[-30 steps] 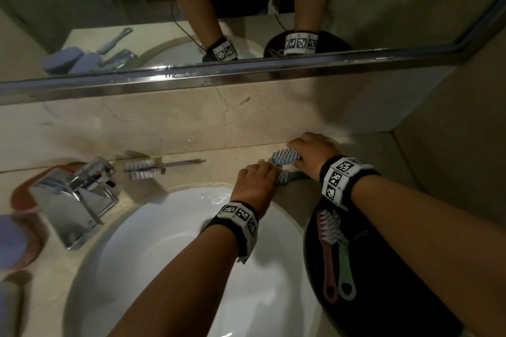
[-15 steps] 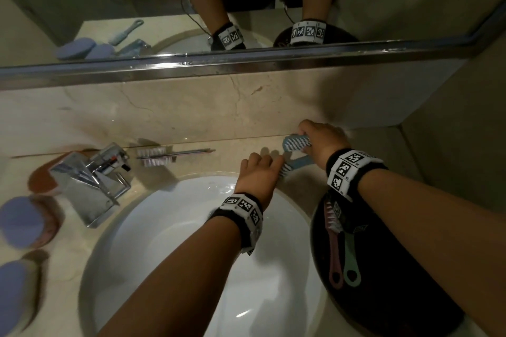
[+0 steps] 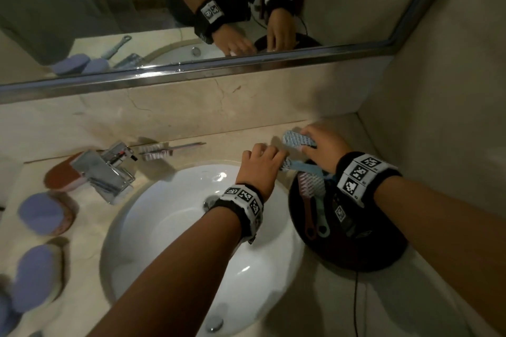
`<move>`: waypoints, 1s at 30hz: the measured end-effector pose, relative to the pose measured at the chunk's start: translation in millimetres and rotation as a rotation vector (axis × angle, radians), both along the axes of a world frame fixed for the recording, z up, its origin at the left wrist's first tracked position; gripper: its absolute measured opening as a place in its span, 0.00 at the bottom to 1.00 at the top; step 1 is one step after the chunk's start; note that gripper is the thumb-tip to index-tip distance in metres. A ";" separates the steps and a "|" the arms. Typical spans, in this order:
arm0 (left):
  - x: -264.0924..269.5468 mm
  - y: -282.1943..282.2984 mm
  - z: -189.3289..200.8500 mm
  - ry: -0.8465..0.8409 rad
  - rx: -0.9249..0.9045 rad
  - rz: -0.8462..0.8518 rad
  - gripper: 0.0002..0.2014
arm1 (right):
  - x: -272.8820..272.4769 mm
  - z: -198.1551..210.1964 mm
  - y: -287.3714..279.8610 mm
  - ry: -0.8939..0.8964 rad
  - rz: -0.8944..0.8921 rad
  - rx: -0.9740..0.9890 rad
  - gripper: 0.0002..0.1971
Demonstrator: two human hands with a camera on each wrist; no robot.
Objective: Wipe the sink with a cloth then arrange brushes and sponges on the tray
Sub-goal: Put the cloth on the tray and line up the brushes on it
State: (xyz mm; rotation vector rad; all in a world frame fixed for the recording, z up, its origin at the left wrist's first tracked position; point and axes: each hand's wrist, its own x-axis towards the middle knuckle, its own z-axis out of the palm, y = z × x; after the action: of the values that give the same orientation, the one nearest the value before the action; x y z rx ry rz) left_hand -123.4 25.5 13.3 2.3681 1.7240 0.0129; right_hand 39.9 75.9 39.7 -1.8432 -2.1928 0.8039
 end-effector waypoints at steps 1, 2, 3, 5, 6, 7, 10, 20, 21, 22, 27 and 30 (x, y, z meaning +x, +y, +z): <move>6.6 -3.2 1.0 0.009 -0.007 -0.028 0.28 | 9.0 -0.2 -7.6 0.012 -0.042 -0.016 0.16; 13.5 -6.2 1.6 0.020 -0.016 -0.051 0.28 | 18.5 -2.5 -14.1 0.008 -0.079 -0.037 0.16; 21.0 -8.3 1.9 0.028 -0.029 -0.074 0.28 | 28.4 -5.1 -19.6 -0.015 -0.115 -0.065 0.15; 36.8 -10.1 0.7 0.036 -0.056 -0.127 0.26 | 48.1 -9.7 -29.1 -0.080 -0.176 -0.129 0.13; 44.8 -10.2 -1.1 0.040 -0.068 -0.159 0.26 | 57.3 -11.7 -33.7 -0.107 -0.204 -0.154 0.12; 53.0 -10.2 -3.9 0.050 -0.077 -0.194 0.28 | 66.2 -14.2 -38.6 -0.127 -0.230 -0.169 0.12; 74.8 -10.9 -10.7 0.123 -0.110 -0.286 0.32 | 88.6 -24.5 -53.7 -0.159 -0.307 -0.202 0.13; 113.0 -0.5 -31.9 0.206 -0.060 -0.454 0.20 | 112.0 -58.2 -74.4 -0.187 -0.390 -0.291 0.17; 115.6 2.1 -33.6 0.211 -0.071 -0.478 0.20 | 112.2 -59.8 -74.3 -0.195 -0.380 -0.304 0.17; 118.2 4.5 -34.8 0.215 -0.082 -0.501 0.19 | 112.5 -61.4 -74.2 -0.200 -0.372 -0.315 0.16; 121.6 7.7 -41.3 0.129 -0.116 -0.473 0.19 | 113.1 -71.4 -70.6 -0.138 -0.373 -0.314 0.15; 116.7 0.8 -45.5 0.086 -0.116 -0.391 0.22 | 110.1 -72.8 -68.2 -0.066 -0.391 -0.273 0.17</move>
State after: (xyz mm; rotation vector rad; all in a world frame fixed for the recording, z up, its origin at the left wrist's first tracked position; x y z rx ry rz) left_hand -6.7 26.2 -32.2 2.6042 1.2274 -0.2446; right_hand 149.9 7.7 -33.1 -2.3559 -1.7315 1.0032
